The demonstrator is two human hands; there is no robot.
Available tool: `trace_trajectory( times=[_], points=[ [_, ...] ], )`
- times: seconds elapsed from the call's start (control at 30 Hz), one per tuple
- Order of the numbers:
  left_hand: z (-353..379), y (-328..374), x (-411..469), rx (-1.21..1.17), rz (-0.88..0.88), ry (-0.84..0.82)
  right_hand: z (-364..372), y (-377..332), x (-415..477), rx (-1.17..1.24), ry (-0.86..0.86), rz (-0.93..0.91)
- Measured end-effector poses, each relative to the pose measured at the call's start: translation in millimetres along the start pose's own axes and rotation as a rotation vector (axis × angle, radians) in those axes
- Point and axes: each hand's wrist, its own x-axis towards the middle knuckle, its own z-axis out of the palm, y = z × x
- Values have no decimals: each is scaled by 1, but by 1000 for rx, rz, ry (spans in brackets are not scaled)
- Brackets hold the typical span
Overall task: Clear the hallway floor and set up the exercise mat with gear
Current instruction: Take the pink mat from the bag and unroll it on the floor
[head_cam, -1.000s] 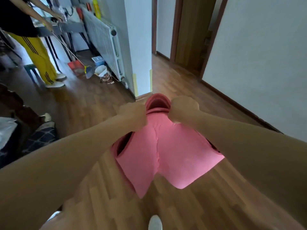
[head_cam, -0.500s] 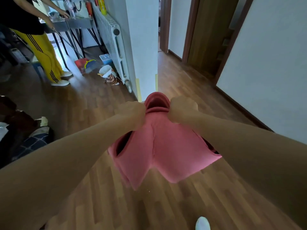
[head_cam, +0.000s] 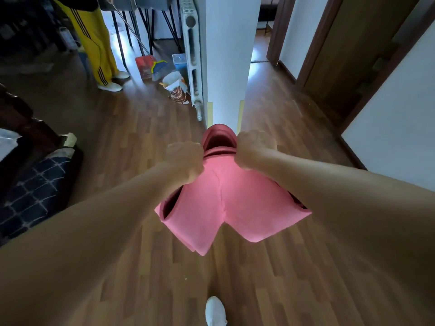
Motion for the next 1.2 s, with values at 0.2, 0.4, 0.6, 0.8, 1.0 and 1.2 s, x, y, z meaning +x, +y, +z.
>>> trace_trajectory(
  times=[0.2,0.4,0.6,0.8,1.0,1.2],
  points=[
    [11,11,60,-2,-11,-1,14,23,57,-3,18,-19],
    [35,19,118,32,-3,45,43,44,117,32,38,-18],
    [65,33,167,48,-42,125,77,68,170,-5,66,-101],
    [112,60,188,76,-125,108,121,96,187,-30,37,-203],
    [208,91,187,-248,-189,-111,204,125,167,-44,-137,-244],
    [276,115,164,-287,-133,-275,271,142,138,-60,-290,-172]
  ],
)
